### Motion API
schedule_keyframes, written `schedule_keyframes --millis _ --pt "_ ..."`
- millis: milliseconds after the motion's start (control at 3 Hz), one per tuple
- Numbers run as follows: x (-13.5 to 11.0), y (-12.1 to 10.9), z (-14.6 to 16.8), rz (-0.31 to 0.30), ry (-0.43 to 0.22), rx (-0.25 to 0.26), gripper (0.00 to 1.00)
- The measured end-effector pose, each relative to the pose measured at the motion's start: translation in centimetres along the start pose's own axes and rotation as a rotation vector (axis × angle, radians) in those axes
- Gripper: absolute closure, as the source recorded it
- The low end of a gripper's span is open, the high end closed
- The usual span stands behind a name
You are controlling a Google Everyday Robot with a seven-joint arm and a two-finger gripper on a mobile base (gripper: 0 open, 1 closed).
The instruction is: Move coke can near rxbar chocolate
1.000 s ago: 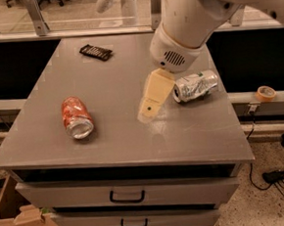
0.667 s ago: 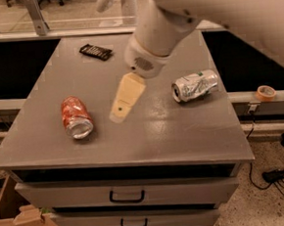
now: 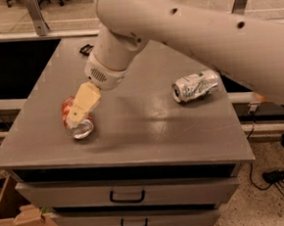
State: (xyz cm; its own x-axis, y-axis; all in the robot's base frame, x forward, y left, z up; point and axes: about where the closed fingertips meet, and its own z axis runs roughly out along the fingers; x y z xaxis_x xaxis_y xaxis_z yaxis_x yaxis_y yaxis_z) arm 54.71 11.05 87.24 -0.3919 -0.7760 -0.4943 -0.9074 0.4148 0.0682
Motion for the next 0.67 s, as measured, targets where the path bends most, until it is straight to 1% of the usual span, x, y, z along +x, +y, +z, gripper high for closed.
schedule_keyframes --millis 333,667 --pt "-1.4 0.9 2.6 0.098 0.014 0.005 0.0" --pt "-2.6 1.4 4.1 0.175 0.013 0.007 0.0"
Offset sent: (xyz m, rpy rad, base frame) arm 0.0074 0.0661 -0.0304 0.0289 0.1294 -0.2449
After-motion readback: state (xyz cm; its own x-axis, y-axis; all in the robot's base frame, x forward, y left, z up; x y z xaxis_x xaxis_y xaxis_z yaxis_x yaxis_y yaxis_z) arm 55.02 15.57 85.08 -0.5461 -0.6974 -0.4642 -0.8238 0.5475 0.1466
